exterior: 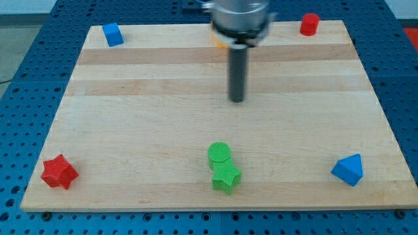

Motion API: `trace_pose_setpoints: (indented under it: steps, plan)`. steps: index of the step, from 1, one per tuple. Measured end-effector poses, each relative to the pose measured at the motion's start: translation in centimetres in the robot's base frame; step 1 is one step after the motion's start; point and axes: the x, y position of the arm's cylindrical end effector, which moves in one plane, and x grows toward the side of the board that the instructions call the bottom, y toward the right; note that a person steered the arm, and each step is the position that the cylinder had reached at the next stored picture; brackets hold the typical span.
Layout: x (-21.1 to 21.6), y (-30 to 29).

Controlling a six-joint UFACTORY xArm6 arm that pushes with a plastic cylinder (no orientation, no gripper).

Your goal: Place the red circle to the right of the heart

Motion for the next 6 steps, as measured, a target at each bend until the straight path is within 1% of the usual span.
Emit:
trace_pose_setpoints:
  steps: [1,2,3,4,5,6]
  plan:
    - [-2.0,10.5]
    - [-6.4,20.5]
    - [-13.7,26.5]
    - [-20.0,24.3]
    - [-22.1,22.5]
    - [-22.0,18.4]
